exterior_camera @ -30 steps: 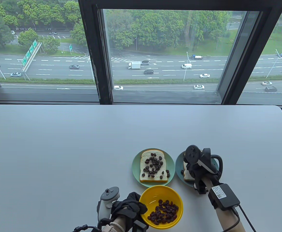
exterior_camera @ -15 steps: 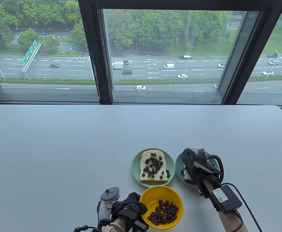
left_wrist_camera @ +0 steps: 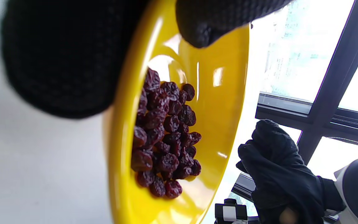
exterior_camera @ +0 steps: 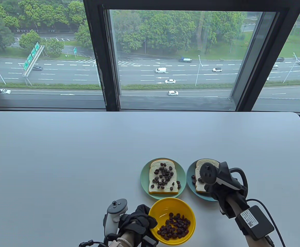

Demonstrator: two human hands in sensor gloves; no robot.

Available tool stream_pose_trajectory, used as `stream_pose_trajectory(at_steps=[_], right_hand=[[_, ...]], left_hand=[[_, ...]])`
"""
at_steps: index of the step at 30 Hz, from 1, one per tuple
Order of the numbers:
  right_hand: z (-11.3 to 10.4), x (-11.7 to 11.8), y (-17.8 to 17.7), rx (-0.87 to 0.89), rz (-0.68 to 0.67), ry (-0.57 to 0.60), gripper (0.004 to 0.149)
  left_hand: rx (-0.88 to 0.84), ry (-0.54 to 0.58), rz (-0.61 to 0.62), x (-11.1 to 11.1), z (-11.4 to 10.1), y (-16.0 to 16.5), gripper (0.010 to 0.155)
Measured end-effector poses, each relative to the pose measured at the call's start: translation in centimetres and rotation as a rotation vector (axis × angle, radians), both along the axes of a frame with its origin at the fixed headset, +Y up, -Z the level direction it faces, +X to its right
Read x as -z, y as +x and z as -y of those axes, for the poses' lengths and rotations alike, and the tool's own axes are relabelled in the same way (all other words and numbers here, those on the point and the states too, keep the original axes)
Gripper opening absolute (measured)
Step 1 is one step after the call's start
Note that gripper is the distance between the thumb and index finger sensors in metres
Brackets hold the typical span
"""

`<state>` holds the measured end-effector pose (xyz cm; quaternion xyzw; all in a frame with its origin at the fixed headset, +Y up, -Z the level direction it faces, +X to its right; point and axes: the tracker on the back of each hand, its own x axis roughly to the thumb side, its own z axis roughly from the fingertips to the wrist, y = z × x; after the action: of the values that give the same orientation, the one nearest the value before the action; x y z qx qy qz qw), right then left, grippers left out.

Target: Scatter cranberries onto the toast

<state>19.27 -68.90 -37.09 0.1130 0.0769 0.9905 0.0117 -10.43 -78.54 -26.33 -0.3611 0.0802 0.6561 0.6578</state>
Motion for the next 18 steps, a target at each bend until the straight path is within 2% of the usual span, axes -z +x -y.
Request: stream_pose_trajectory(at_steps=[5,9,13,14,18], right_hand=[[-1.8,-2.6,-3.6,0.181,-0.218,-0.071,0.066],[-2.2,-5.3,-7.2,0.270,-0.434,-0.225,0.070],[-0.9,-7.1,-9.6,0.099,-0.537,-0.432,0.080],[-0.4,-7.5,-10.0,0.047,-0.546,-0.458,0.081],[1.1,-8.0,-10.8,0.022,-0.566,-0.499,0.084]], left_hand=[[0.004,0.007,-0.008,0.1,0.0,0.0,0.051],[0.004,0.008,-0.013,0.1,0.0,-0.1,0.051],[0.013,0.017,-0.023,0.1,-0.1,-0.2,0.052],[0.013,0.018,-0.024,0.1,-0.1,-0.2,0.052],[0.007,0.030,-0.056,-0.1,-0.3,-0.1,0.052]])
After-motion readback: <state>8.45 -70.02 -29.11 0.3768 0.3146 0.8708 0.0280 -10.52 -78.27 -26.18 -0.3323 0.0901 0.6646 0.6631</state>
